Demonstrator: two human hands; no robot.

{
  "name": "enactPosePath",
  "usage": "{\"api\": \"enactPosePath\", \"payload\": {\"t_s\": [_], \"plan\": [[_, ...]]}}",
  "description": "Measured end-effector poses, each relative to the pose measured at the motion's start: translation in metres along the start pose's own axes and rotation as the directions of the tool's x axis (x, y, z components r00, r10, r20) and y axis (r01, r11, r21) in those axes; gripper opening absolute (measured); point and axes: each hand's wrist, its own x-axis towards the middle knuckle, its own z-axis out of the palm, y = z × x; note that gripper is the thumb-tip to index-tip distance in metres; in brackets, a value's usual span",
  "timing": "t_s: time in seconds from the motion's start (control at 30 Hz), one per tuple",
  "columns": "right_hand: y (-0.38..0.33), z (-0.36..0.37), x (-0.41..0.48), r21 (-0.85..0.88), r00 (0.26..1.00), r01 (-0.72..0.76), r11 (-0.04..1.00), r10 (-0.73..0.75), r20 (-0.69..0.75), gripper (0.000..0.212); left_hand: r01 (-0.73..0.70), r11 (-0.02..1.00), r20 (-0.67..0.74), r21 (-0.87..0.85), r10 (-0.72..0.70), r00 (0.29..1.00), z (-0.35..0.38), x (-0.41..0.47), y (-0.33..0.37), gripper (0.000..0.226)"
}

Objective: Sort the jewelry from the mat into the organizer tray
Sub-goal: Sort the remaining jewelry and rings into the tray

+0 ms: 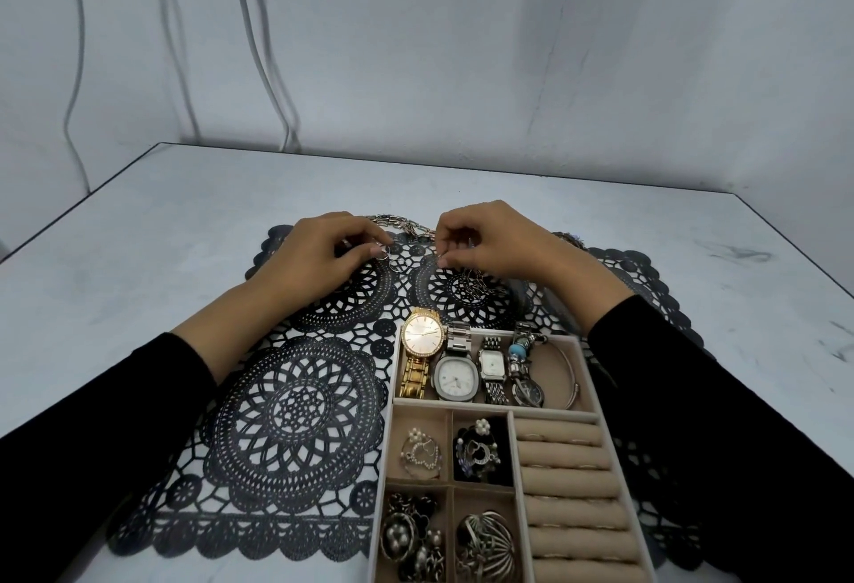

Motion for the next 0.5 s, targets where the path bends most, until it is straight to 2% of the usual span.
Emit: {"api": "enactPosePath", "payload": {"t_s": [0.23,0.4,0.5], "plan": [[0.001,-0.010,-0.022,0.216,0.974,-0.104,0.971,0.143,-0.174,0.013,0.109,0.990,-0.051,-0.087,-0.113,0.992,-0.006,-0.006,0.009,0.009],[-0.002,-0.016,-0.048,0.437,0.954,-0.197,0.878,0.274,-0.120,0.020,0.142,0.983,-0.047,-0.115,-0.148,0.988,-0.016,-0.013,0.019,0.011],[-0.008,-0.016,-0.066,0.531,0.947,-0.182,0.828,0.293,-0.132,0.017,0.149,0.972,-0.055,-0.180,-0.161,0.985,-0.021,-0.021,0.031,0.011]]}}
